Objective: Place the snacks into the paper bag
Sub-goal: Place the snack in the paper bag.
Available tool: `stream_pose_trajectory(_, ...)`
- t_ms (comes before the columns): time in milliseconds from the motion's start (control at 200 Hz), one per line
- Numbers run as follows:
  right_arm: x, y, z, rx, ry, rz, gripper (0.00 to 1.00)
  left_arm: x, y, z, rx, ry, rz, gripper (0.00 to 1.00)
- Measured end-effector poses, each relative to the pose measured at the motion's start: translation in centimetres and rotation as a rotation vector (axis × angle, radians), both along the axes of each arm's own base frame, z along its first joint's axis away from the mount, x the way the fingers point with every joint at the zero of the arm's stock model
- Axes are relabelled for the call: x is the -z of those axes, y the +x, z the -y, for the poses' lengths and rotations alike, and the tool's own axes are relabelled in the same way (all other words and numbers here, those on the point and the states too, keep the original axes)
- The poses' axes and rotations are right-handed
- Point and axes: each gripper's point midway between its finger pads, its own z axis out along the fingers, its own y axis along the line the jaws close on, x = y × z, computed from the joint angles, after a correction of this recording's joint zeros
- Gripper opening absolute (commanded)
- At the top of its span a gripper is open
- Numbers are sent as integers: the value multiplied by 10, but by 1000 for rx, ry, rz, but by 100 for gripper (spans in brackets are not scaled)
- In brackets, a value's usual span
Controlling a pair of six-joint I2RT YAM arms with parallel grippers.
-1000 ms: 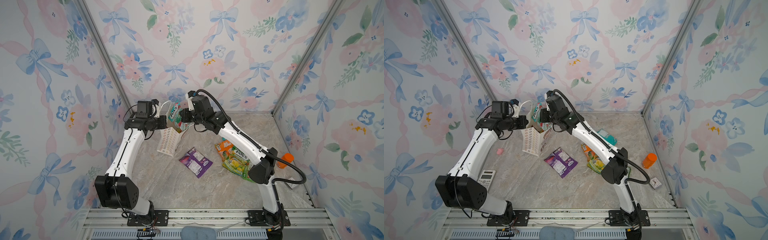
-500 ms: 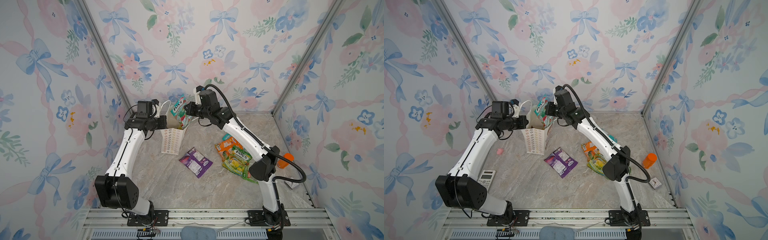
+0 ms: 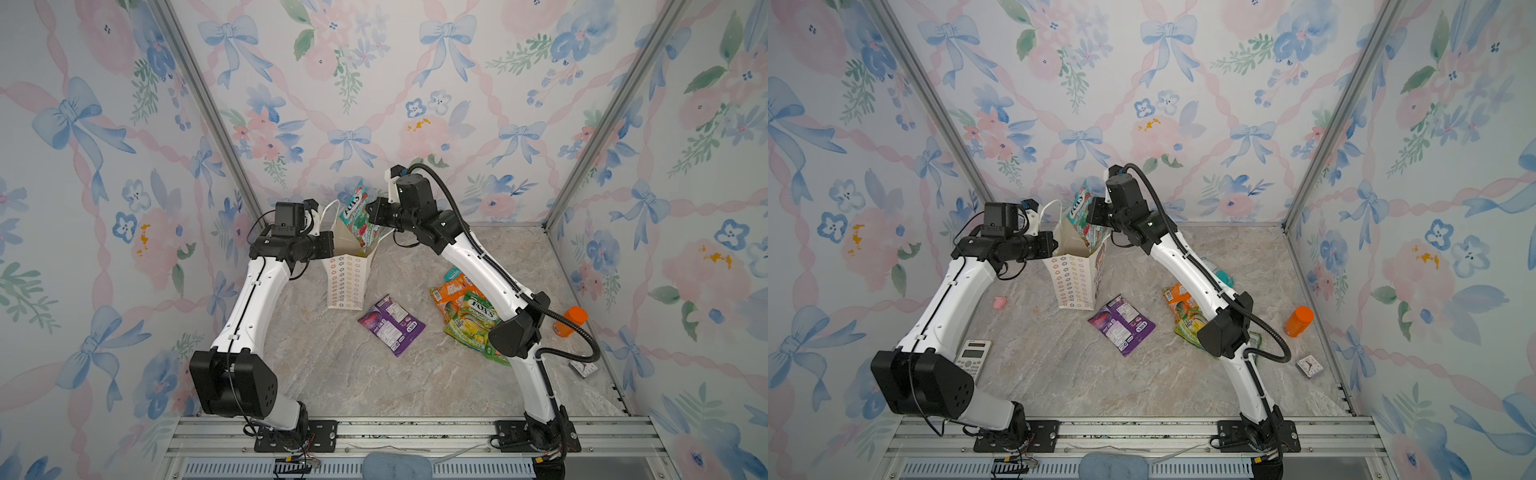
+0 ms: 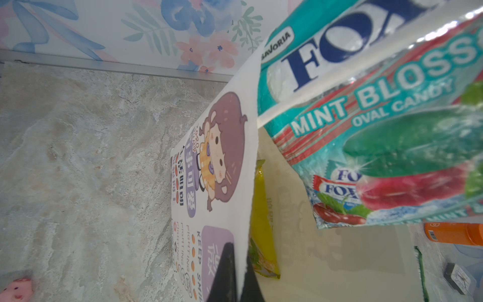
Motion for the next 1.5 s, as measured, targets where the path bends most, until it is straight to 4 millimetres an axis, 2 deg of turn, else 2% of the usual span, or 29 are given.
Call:
stream_pose_trajectory(95,10,-3,-5,4,-16,-8,0,1,0,0,-1,-2,-3,0)
stream_pose_trajectory(210,31,-7,-12,5,-46,-42,0,2,-1,1,1,-10,-7,0)
stream_pose_trajectory(295,38,-11,-16,2,-47,-62,0,2,-1,2,2,-13,-8,0)
stream_pose_trajectory(345,37,-12,-18,0,-43,-63,10,2,-1,2,3,-14,-8,0)
stream_pose_trajectory(400,35,-13,-20,0,-29,-62,33,2,-1,2,3,-14,-8,0)
stream_pose_trajectory(450,30,-12,-22,-4,-11,-53,49,2,-1,2,3,-14,-8,0)
stream_pose_trajectory(540,21,-13,-25,-19,16,-24,59,2,-1,4,7,-16,-8,0)
stream_pose_trajectory(670,11,-20,-21,-38,28,10,65,1,-1,5,11,-16,-7,0)
stream_pose_trajectory(840,-20,-42,0,-70,51,91,69,2,-2,5,11,-16,-10,0)
stream_pose_trajectory(960,-41,-64,31,-74,65,154,73,3,-2,5,9,-14,-10,0)
stream_pose_trajectory(1060,-43,-78,65,-56,60,188,75,3,-1,3,5,-7,-10,0)
stream_pose_trajectory(1135,-29,-84,94,-22,32,187,77,4,-1,2,-1,-1,-10,0)
stream_pose_trajectory(1250,15,-88,137,48,-55,136,77,6,0,-3,-13,12,-8,0)
stream_pose_trajectory(1430,133,-102,213,172,-239,-97,77,8,3,-10,-34,31,-4,0)
stream_pose_trajectory(1500,171,-114,239,217,-295,-192,77,8,3,-11,-39,37,-3,0)
